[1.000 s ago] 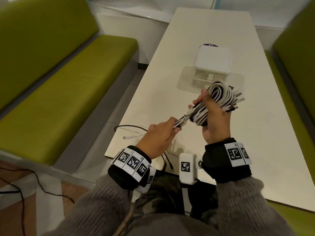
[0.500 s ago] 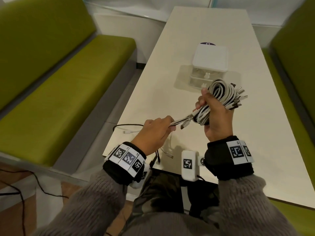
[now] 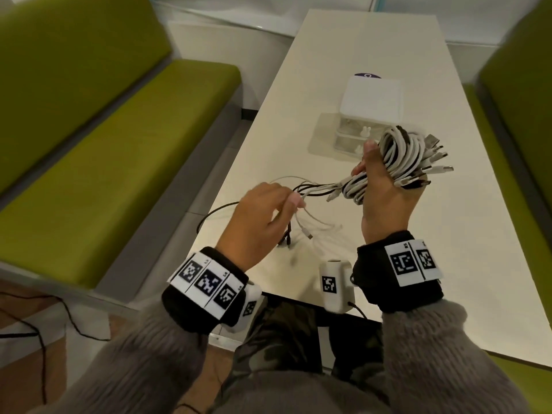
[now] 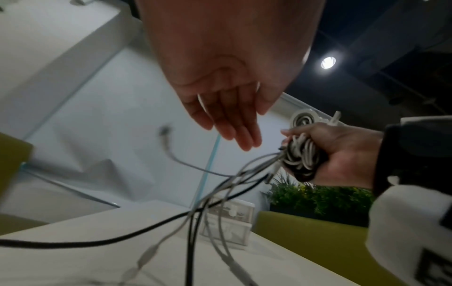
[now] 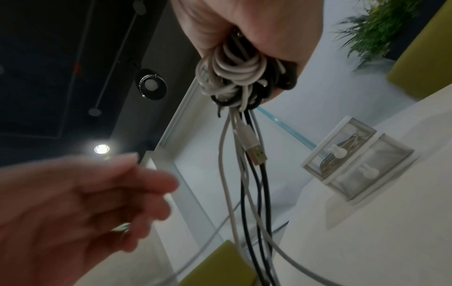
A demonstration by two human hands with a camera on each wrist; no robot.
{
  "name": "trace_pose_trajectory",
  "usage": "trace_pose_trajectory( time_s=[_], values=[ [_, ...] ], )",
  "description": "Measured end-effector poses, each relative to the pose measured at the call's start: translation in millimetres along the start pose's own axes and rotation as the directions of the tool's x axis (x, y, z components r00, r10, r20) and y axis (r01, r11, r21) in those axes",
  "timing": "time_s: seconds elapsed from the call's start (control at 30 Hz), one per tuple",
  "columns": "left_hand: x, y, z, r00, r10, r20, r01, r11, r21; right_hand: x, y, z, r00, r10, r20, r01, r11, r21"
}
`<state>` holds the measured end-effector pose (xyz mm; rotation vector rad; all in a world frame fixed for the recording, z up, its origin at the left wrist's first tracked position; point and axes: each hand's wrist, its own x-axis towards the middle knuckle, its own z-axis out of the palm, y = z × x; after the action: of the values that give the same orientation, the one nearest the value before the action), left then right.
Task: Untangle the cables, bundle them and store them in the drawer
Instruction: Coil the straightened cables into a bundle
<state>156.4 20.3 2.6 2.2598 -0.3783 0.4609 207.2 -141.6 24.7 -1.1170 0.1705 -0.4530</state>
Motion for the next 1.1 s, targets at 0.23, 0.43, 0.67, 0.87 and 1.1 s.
trace_pose_trajectory(
  time_s=[0.23,0.43,0.67,0.87,1.1],
  values=[
    [36.6,7.6,12.9,0.681,-0.423,0.598,0.732,0.404,-0.548,-14.3,7.8,8.5,0.992,-0.007,0.128,0.014,0.999,-0.052],
    [56.6,-7.3,-4.7,0.677,-0.509,0.532,0.565,-0.103,-0.819,-28.0,22.5,7.4,0.972,0.086,0.219,-0.082,0.996,-0.027],
    [46.0,-16.9,1.8,0.659,-0.543,0.521,0.539,-0.141,-0.83,-24.3,26.2,6.0,0.933,0.206,0.295,-0.166,0.974,-0.156],
    [42.7,-6.6,11.4,0.632,-0.606,0.483,0.521,-0.129,-0.844,-21.0,23.1,7.8,0.822,0.34,0.456,-0.159,0.907,-0.391],
    [43.4,2.6,8.9,0.709,-0.457,0.537,0.555,-0.107,-0.825,-18.4,31.7,8.4,0.822,0.374,0.43,-0.102,0.839,-0.534]
  ],
)
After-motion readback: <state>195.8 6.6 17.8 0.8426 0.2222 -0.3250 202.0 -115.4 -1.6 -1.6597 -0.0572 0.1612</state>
